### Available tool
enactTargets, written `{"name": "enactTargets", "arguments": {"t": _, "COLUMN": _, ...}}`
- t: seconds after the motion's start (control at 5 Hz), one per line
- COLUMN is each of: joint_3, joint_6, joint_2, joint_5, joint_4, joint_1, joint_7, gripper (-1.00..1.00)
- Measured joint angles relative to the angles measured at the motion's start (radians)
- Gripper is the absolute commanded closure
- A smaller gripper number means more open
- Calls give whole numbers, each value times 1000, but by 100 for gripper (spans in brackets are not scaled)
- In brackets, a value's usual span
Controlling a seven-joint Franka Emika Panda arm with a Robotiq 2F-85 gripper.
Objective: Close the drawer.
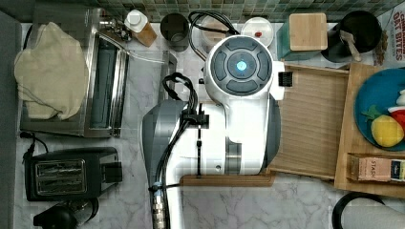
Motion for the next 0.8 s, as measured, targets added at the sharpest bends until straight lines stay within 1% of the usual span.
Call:
{"name": "enactTargets", "arguments": {"t": 0.4, "joint_3": 0, "joint_6": 17, "joint_2": 12, "joint_5": 0, "joint_4": -6, "joint_1": 0, "joint_7": 0, "gripper": 100}}
{"name": "enactTargets", "arguments": {"t": 0.8, "joint_3": 1, "joint_6": 83, "joint_2": 35, "joint_5": 0, "joint_4": -56, "joint_1": -1, "joint_7": -16, "gripper": 100}}
